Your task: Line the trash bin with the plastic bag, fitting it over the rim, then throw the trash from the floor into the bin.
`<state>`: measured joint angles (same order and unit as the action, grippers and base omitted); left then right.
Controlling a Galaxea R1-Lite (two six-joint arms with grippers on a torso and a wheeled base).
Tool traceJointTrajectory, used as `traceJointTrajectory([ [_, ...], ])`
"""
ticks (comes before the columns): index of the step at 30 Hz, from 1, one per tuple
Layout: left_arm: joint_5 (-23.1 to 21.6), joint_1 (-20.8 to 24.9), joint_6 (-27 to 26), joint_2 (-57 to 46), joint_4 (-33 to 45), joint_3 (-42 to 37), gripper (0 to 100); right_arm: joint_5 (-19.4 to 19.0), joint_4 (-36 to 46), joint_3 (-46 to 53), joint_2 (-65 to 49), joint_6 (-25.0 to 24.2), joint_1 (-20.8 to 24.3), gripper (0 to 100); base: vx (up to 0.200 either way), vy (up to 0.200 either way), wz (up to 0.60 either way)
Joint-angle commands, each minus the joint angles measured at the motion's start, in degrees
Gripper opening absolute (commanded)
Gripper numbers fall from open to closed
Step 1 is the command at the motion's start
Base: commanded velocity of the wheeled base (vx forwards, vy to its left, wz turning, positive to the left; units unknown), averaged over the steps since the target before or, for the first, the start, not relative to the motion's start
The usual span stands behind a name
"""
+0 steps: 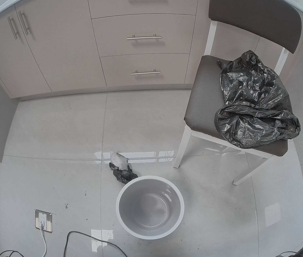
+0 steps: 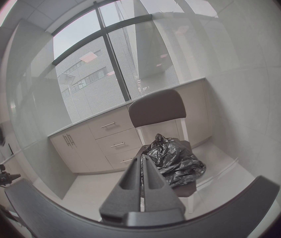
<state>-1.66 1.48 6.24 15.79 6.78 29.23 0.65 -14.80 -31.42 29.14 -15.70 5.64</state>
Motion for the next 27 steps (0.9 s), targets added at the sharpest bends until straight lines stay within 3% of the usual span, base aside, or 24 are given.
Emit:
traceJointTrajectory([
  [1, -9.68, 7.14, 4.13, 39.32, 3.24, 28.34, 100, 3.75, -25.10, -5.94, 44.34, -10.23, 6.05, 0, 0.000, 0.000, 0.00],
  [4, -11.35, 9.86, 4.04, 43.72, 0.34, 28.69, 100, 6.65, -24.93, -8.75, 47.42, -8.56, 5.17, 0, 0.000, 0.000, 0.00],
  [8, -11.09, 14.26, 4.04, 50.13, -4.40, 27.81, 100, 8.32, -24.66, -14.64, 54.71, 3.05, 1.12, 0, 0.000, 0.000, 0.00],
  [14, -8.27, 15.05, 3.60, 48.55, -4.84, 22.80, 100, 11.83, -24.22, -19.30, 59.90, 15.09, 0.07, 0, 0.000, 0.000, 0.00],
  [22, -8.01, 14.52, 3.69, 47.76, -4.76, 19.99, 100, 12.71, -21.50, -23.08, 61.04, 15.35, -0.11, 0, 0.000, 0.000, 0.00],
  [23, -8.01, 14.52, 3.60, 47.85, -4.76, 19.99, 100, 12.71, -21.41, -23.08, 61.13, 14.73, -0.28, 100, 0.000, 0.000, 0.00],
  [27, -8.10, 14.61, 3.60, 47.67, -4.76, 19.90, 100, 12.71, -21.06, -22.99, 61.30, 13.24, -1.60, 100, 0.000, 0.000, 0.00],
])
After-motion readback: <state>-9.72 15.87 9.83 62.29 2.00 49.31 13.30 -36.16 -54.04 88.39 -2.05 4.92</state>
